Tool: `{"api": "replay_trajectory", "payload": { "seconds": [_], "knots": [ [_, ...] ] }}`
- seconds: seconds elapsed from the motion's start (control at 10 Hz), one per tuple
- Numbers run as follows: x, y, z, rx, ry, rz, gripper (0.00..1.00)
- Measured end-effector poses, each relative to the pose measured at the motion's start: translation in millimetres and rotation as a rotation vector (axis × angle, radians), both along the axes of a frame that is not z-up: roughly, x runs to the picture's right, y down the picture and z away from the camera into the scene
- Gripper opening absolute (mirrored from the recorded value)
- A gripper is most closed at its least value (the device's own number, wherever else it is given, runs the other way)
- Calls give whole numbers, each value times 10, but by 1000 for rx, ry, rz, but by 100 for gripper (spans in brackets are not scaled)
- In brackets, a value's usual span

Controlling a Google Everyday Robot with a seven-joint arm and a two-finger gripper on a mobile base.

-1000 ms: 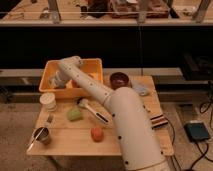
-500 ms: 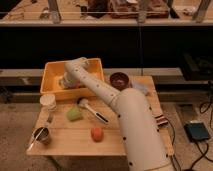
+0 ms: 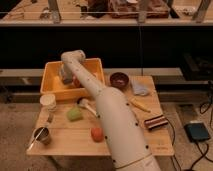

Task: Wipe tray with sponge

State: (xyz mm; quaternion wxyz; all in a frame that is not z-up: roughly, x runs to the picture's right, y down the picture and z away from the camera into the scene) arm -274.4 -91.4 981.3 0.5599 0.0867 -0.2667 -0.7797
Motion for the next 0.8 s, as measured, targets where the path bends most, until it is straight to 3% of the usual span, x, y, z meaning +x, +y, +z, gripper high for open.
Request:
{"api": "replay_trajectory", "payload": {
  "seconds": [0.1, 0.4, 0.6, 0.8],
  "knots": [
    [-130, -39, 55, -1, 0, 1, 20],
    [-556, 13, -14, 6, -43, -29, 20],
    [-606, 183, -198, 16, -70, -62, 20],
    [-469, 362, -284, -3, -69, -73, 20]
  ]
}}
